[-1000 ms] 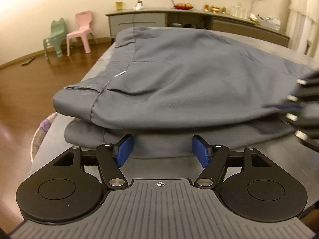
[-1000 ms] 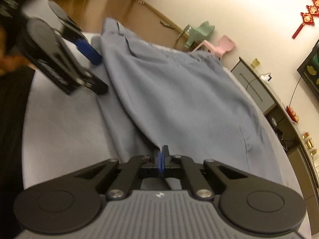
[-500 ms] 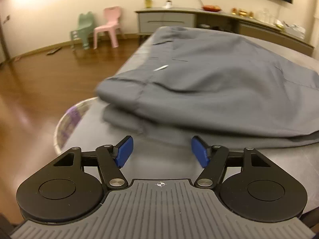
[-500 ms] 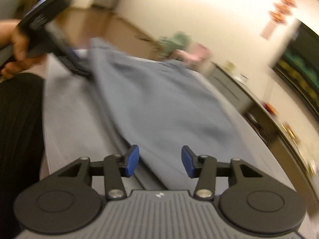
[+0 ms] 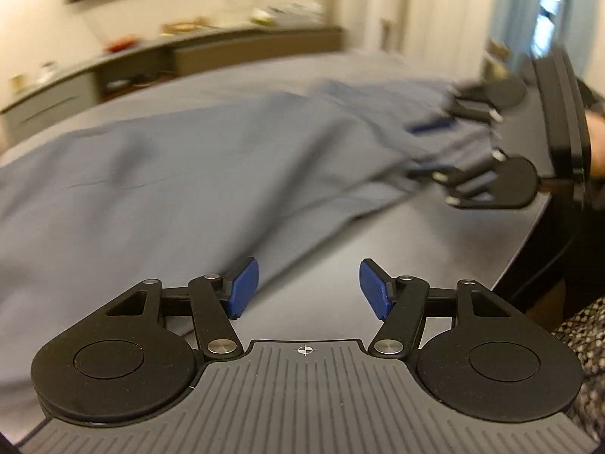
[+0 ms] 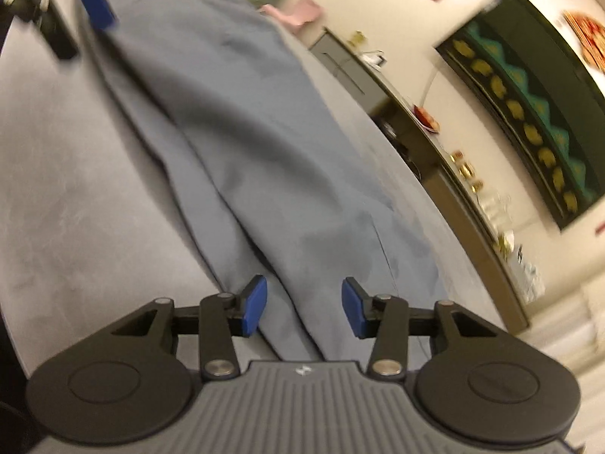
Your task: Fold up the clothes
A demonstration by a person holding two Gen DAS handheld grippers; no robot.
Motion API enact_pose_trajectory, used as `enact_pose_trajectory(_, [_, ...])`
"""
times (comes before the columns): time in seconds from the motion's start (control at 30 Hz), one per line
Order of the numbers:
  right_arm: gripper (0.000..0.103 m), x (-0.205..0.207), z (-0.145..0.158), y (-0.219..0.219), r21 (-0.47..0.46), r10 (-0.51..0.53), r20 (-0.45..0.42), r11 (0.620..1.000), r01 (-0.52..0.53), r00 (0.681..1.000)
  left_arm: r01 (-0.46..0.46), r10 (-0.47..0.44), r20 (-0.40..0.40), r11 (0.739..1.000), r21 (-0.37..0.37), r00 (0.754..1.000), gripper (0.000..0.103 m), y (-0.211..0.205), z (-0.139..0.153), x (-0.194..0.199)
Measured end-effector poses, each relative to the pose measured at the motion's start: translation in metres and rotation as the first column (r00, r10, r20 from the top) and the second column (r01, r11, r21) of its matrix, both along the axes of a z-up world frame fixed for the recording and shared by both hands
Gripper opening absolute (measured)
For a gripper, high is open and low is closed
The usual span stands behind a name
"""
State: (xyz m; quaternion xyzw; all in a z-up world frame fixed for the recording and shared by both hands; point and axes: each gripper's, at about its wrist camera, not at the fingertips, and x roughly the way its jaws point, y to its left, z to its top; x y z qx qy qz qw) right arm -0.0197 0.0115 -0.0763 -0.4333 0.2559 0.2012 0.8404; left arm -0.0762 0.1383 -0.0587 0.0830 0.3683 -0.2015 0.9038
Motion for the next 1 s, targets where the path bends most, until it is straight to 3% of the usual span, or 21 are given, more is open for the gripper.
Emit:
enact_pose_trajectory(0.07, [0.043, 0.007, -0.003, 0.001, -0.004, -0.002, -0.012, 1.0, 0.002, 1.0, 0.102, -0.102, -0.017, 0.995, -0.009, 0.995, 0.052, -0.035, -0.003, 0.013])
enact_pose_trajectory(0.13, [0.034, 0.015, -0.005, 0.0, 0.007, -0.008, -0.04, 1.0, 0.009, 0.999, 0.098, -0.098, -0.015, 0.995, -0.009, 0.995, 0.053, -0.046, -0.008, 0.023])
enact_pose_trajectory(0.17, [0.009, 0.019, -0.003, 0.0, 0.02, -0.016, -0.073, 1.0, 0.018, 0.997, 0.088, -0.088, -0.015, 0.996, -0.011, 0.996, 0.053, -0.046, -0.009, 0.024])
enact_pose_trajectory(0.2, [0.002, 0.017, -0.001, -0.002, 0.032, -0.025, -0.079, 0.999, 0.028, 0.997, 0.083, -0.083, -0.017, 0.997, -0.009, 0.996, 0.053, -0.045, -0.009, 0.027])
enact_pose_trajectory(0.37, [0.001, -0.013, 0.032, -0.03, 0.133, -0.024, -0.036, 0.991, 0.028, 0.999, 0.042, -0.042, -0.016, 0.999, 0.015, 0.999, 0.056, -0.044, -0.009, 0.023])
enact_pose_trajectory(0.43, [0.001, -0.017, 0.023, -0.035, 0.115, -0.006, -0.07, 0.993, 0.014, 0.998, 0.031, -0.03, -0.026, 0.999, 0.016, 0.999, 0.053, -0.045, -0.009, 0.021])
enact_pose_trajectory(0.57, [0.002, -0.019, 0.003, -0.039, 0.091, -0.001, -0.12, 0.996, 0.012, 0.993, 0.092, -0.092, -0.032, 0.996, 0.013, 0.995, 0.051, -0.049, 0.004, 0.007])
enact_pose_trajectory(0.63, [0.003, -0.02, 0.001, -0.04, 0.099, 0.003, -0.134, 0.995, 0.011, 0.991, 0.134, -0.134, -0.019, 0.99, -0.037, 0.991, 0.051, -0.045, 0.022, -0.002])
enact_pose_trajectory(0.73, [0.007, -0.023, 0.003, -0.044, 0.113, 0.006, -0.15, 0.994, 0.011, 0.989, 0.121, -0.117, 0.036, 0.983, -0.136, 0.992, 0.055, -0.03, 0.051, -0.001])
enact_pose_trajectory(0.8, [0.024, -0.024, 0.009, -0.051, 0.143, -0.014, -0.164, 0.989, 0.038, 0.986, 0.064, -0.057, 0.054, 0.989, -0.133, 0.997, 0.057, -0.019, 0.055, 0.013])
enact_pose_trajectory(0.9, [0.025, -0.02, 0.027, -0.087, 0.29, -0.085, -0.216, 0.946, 0.147, 0.973, -0.03, 0.031, 0.013, 0.996, -0.079, 0.999, 0.052, -0.005, 0.036, 0.04])
enact_pose_trajectory(1.0, [0.025, -0.011, 0.036, -0.153, 0.466, -0.249, -0.307, 0.802, 0.373, 0.919, -0.094, 0.093, -0.031, 0.995, -0.032, 0.995, 0.052, 0.008, 0.015, 0.063])
